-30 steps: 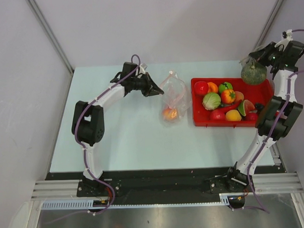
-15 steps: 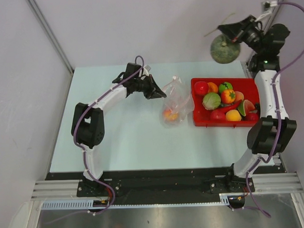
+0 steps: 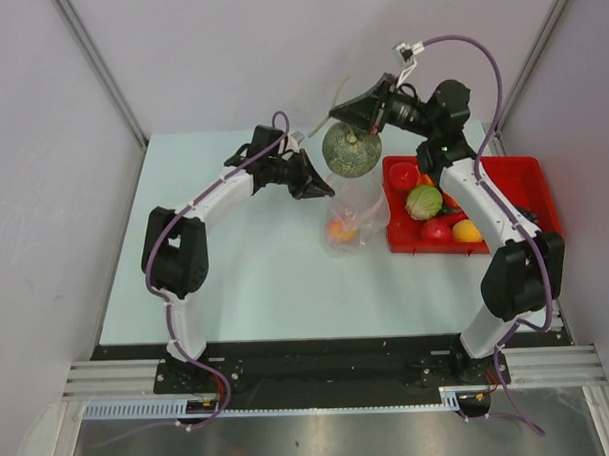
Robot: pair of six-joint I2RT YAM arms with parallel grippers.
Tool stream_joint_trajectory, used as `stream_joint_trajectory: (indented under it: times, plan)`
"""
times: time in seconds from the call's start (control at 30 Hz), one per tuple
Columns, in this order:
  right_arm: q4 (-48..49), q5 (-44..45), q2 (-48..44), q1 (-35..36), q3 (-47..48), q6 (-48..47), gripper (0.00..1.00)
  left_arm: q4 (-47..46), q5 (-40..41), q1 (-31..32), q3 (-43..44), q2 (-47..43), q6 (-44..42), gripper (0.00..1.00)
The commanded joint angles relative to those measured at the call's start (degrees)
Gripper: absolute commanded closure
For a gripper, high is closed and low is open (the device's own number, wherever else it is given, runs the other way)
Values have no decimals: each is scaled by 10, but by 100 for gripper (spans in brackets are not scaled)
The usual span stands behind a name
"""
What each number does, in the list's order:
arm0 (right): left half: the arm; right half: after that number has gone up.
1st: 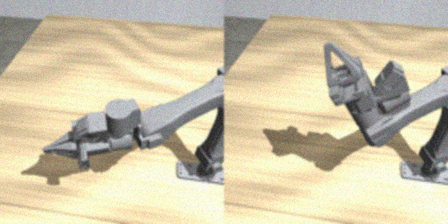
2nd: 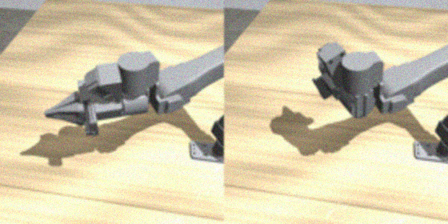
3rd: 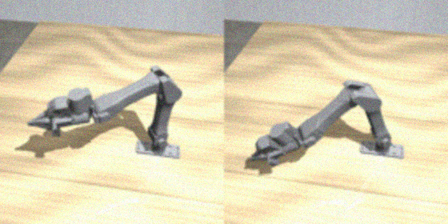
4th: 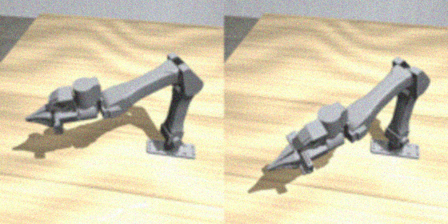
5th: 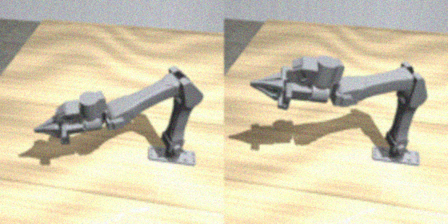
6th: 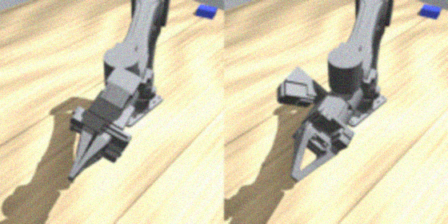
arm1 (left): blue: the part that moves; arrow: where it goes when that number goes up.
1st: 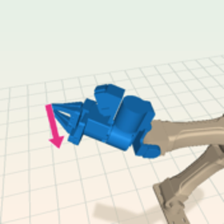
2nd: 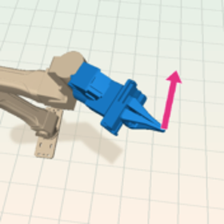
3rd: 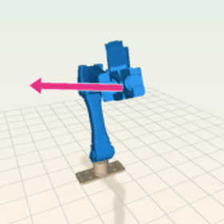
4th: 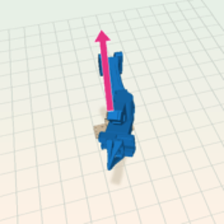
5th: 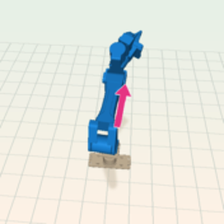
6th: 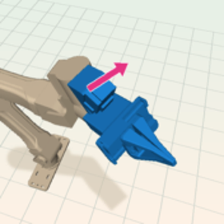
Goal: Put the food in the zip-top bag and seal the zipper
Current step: Place the fake fruit in the zipper food storage bag.
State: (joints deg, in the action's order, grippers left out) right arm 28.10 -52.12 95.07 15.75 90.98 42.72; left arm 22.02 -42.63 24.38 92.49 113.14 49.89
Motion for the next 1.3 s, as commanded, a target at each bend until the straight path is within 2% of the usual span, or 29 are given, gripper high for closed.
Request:
stream_joint_trajectory:
  times: [0.0, 0.1, 0.33, 0.43, 0.63, 0.8, 0.97, 1.2, 1.23, 1.27]
  plan:
    - [41, -36, 0, 9, -62, -68, 100, -8, -40, 2, 23, -42, -4, 100]
    - [49, -51, 12, 18, -80, -67, 100, -14, -43, 2, 20, -41, -1, 100]
    - [129, -57, -2, 53, -85, 22, 100, -33, -47, 2, 13, -35, 15, 100]
    - [87, -63, -9, 65, -85, 18, 100, -38, -56, 2, 13, -35, 21, 100]
    - [7, -76, -12, 38, -117, -57, 100, -57, -76, -3, -6, -49, 28, 100]
    - [-87, -78, -14, -11, -139, -209, 100, -66, -104, -11, -23, -58, 30, 100]
    - [-122, -84, -13, -27, -149, -282, 100, -66, -121, -13, -30, -59, 28, 100]
    - [-321, -52, -46, -6, -149, -496, 100, -60, -124, -23, -32, -58, 24, 100]
    - [-338, -49, -49, -3, -149, -525, 99, -60, -121, -24, -32, -59, 22, 100]
    - [-351, -49, -57, -3, -149, -535, 79, -60, -122, -24, -32, -58, 21, 100]
